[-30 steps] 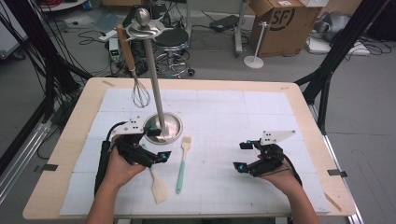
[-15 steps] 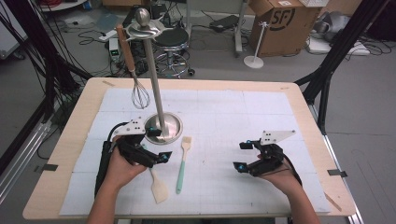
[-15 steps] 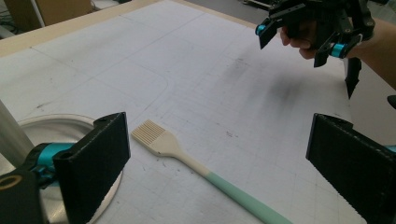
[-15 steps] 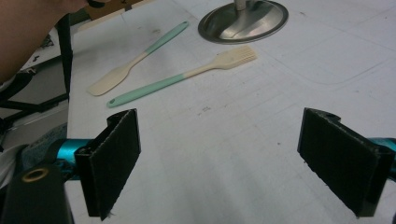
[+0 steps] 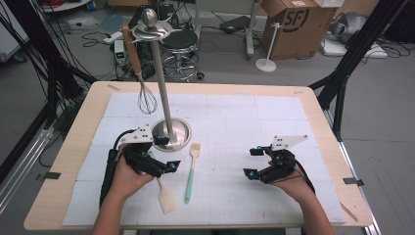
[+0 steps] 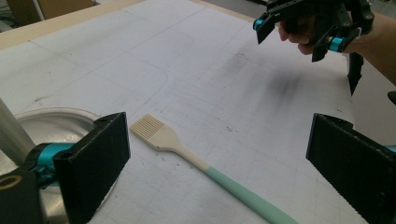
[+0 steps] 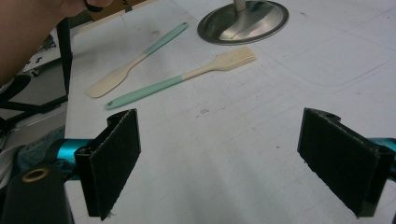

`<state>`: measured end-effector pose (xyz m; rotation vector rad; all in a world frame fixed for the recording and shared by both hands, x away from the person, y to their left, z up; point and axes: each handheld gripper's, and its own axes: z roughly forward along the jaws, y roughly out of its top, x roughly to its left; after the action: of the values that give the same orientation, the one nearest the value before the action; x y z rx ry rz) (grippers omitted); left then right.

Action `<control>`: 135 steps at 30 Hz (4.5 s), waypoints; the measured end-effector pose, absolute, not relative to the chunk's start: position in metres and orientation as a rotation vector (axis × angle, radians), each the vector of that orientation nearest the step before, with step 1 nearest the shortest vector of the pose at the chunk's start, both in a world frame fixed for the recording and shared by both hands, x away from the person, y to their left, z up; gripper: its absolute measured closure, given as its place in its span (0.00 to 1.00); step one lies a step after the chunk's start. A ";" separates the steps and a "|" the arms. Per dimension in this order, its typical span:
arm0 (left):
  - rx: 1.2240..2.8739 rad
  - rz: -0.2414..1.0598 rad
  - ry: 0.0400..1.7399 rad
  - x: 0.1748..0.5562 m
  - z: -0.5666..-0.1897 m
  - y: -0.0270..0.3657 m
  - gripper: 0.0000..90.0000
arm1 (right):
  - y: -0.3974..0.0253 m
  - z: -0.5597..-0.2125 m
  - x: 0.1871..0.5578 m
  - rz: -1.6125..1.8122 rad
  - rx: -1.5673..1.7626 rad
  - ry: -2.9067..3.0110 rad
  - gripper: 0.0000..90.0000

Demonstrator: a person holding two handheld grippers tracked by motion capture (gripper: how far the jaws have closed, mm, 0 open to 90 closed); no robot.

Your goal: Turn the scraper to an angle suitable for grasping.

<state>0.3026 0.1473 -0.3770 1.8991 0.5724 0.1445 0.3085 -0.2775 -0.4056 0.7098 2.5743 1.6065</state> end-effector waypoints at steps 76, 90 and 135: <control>2.244 0.290 0.941 0.295 -0.434 0.170 0.72 | -0.277 -0.401 0.305 1.621 0.695 2.564 0.14; 2.296 0.145 0.775 0.292 -0.431 0.158 0.80 | -0.277 -0.401 0.305 1.617 0.697 2.566 0.14; 2.405 0.152 0.687 0.286 -0.428 0.116 0.80 | -0.277 -0.401 0.305 1.610 0.699 2.569 0.14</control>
<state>0.2863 0.1162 -0.4275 2.4054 0.6868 0.1518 0.3051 -0.2766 -0.4013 0.6990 2.5687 1.6104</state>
